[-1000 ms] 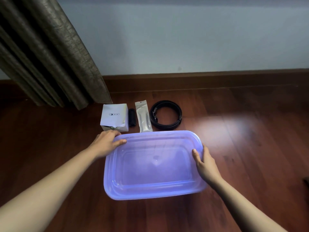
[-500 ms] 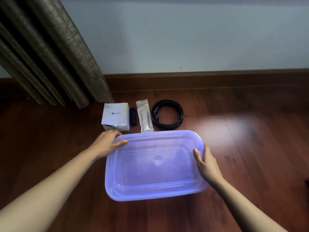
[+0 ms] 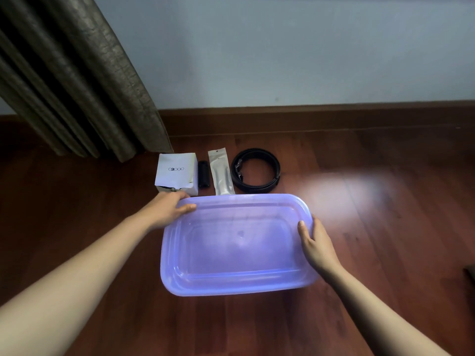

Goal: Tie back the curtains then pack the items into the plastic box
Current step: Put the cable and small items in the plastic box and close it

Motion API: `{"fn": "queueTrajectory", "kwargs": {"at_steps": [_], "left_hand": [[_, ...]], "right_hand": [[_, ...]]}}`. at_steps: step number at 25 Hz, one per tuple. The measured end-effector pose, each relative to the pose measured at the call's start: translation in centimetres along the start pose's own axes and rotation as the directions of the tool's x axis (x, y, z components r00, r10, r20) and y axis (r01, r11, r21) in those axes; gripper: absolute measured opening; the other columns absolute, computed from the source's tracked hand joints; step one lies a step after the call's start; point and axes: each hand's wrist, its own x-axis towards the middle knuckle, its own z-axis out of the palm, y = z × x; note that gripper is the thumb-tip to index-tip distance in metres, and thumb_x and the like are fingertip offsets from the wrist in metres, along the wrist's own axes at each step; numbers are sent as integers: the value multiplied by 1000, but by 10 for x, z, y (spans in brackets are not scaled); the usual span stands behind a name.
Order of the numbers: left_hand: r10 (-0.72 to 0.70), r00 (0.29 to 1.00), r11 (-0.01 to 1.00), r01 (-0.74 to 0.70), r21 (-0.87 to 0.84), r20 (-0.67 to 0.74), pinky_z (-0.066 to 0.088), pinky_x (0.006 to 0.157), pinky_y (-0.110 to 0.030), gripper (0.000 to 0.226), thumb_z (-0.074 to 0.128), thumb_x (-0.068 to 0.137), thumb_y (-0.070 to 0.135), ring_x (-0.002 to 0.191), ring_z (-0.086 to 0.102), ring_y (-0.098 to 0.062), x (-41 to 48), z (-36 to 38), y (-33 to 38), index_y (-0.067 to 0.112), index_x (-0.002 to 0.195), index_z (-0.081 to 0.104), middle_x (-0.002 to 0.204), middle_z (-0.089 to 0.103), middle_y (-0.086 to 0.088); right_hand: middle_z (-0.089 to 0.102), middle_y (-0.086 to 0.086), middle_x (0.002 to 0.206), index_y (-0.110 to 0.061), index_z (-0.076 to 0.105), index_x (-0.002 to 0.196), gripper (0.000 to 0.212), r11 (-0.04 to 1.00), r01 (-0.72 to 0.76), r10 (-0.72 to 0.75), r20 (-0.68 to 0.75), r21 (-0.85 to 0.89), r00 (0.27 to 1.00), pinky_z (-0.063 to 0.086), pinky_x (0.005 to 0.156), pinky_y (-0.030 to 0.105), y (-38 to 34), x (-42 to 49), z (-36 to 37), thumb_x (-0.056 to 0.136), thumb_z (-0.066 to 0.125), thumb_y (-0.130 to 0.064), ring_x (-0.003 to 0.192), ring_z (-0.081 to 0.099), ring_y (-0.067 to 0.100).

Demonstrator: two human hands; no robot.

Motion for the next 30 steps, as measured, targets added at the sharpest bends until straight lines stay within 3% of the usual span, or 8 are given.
{"fn": "queueTrajectory", "kwargs": {"at_steps": [4, 8, 13, 17, 19, 23, 27, 30], "left_hand": [[46, 998, 988, -38, 152, -49, 42, 80, -34, 38, 53, 92, 41, 104, 57, -34, -2, -20, 13, 7, 109, 60, 109, 64, -17], [108, 990, 952, -78, 295, -86, 39, 70, -35, 37, 47, 93, 44, 94, 58, -38, 3, -52, 47, 8, 88, 56, 92, 65, -18], [260, 954, 958, -237, 160, -147, 38, 70, -35, 42, 43, 93, 50, 86, 59, -30, 20, -45, 88, 14, 91, 64, 83, 65, -8], [193, 950, 960, -234, -153, -245, 40, 73, -36, 51, 29, 96, 51, 91, 60, -30, 31, -6, 92, 15, 93, 64, 88, 67, -14], [161, 976, 987, -159, 21, -145, 43, 82, -38, 45, 34, 98, 45, 106, 57, -34, 36, 15, 72, 10, 110, 60, 109, 64, -18], [110, 994, 942, -105, 319, 3, 46, 94, -43, 49, 47, 96, 33, 118, 53, -34, 38, 36, 43, 9, 138, 43, 133, 54, -16], [157, 984, 916, -115, 384, -80, 49, 83, -46, 31, 42, 98, 22, 103, 59, -37, 38, 40, 39, 6, 121, 55, 116, 62, -19], [191, 977, 901, -135, 412, -99, 50, 78, -44, 28, 42, 98, 19, 96, 62, -38, 38, 41, 39, 3, 116, 57, 109, 65, -20]], "right_hand": [[48, 12, 141, -6, 40, 138, 45, 999, 36, -35, -87, 5, 996, 35, 99, 32, -8, -5, -7, 98, 41, -26, 131, 43, 27], [62, -9, 92, -21, 55, 116, 26, 985, 43, -2, -235, 168, 972, 43, 72, 28, -26, -4, -40, 94, 50, -33, 87, 65, 22], [68, -10, 87, -24, 62, 100, 23, 898, -37, 124, -170, 439, 978, 38, 37, 11, -8, 15, -106, 89, 58, -44, 39, 53, 1], [67, -8, 86, -18, 63, 97, 21, 737, -38, 316, -295, 675, 901, 47, 49, 16, 41, 18, -129, 94, 53, -36, 45, 57, 0], [66, 0, 96, -14, 56, 107, 25, 632, 23, 406, -356, 775, 842, 52, 62, 22, 60, 20, -124, 97, 47, -34, 53, 62, 2], [54, 7, 112, -9, 37, 117, 29, 458, 150, 586, -424, 876, 691, 53, 57, 14, 80, 27, -96, 99, 44, -31, 56, 64, -2], [41, 5, 114, -13, 30, 119, 38, 512, 24, 702, -434, 859, 565, 42, 64, 11, 91, 30, -59, 95, 51, -32, 93, 49, 11], [42, 9, 118, -7, 30, 122, 48, 542, -131, 720, -378, 830, 581, 40, 76, 18, 93, 35, -43, 92, 54, -36, 100, 47, 18]]}}
